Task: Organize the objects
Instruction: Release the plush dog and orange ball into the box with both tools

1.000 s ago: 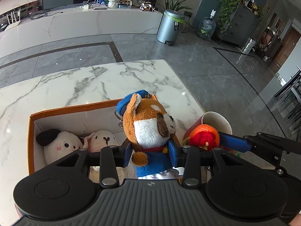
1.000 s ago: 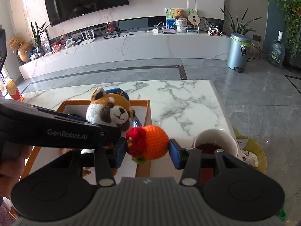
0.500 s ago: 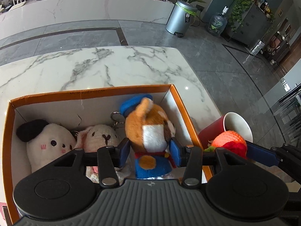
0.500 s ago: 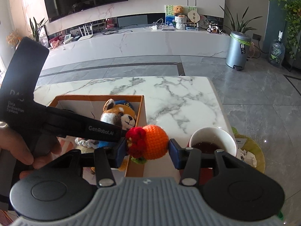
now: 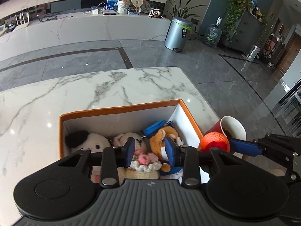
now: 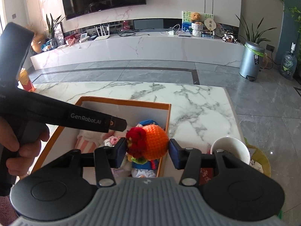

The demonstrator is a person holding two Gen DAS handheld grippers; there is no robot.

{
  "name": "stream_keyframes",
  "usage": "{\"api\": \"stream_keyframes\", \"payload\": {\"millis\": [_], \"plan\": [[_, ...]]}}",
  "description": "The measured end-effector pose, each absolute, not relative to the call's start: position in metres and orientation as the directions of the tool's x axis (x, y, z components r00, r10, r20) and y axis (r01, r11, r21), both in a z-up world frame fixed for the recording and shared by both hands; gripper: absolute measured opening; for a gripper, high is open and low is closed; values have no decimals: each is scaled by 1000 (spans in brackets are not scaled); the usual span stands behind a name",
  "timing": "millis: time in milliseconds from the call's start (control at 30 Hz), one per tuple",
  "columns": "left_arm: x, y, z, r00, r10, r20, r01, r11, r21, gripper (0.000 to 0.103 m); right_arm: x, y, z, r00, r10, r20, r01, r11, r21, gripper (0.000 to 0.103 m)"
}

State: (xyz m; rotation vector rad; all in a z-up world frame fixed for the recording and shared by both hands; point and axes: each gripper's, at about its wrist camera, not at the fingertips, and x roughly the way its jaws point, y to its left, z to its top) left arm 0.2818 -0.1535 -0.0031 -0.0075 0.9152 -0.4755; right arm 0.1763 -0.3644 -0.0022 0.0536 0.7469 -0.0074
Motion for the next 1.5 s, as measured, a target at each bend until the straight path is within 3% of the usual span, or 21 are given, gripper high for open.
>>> {"api": "stream_keyframes", "payload": {"millis": [133,367,433,767,1167,1500], "plan": [[282,-142,-12,488,-383,-784,422,890,-172,25,199,-351,-14,696,16,-717,-15,1000,7,50],[287,-136,-44,430,-407,-806,444,873,-203,21,240,-338,-40,628,-45,-777,-74,990,-117,50],[288,-136,-51,423,-404,-811,442,873,-205,12,248,-337,-44,616,-53,-786,-87,987,-135,50],[292,-125,-62,392,-425,-816,432,868,-244,12,273,-334,-54,566,-35,-824,-78,992,-96,50],[254,-71,-3,524,-438,-730,421,879,-225,17,223,-299,-17,620,125,-775,-143,989,45,50],[247,-41,-22,520,-397,-756,358,905,-229,18,234,-257,-72,512,145,-846,-178,982,60,50]]}}
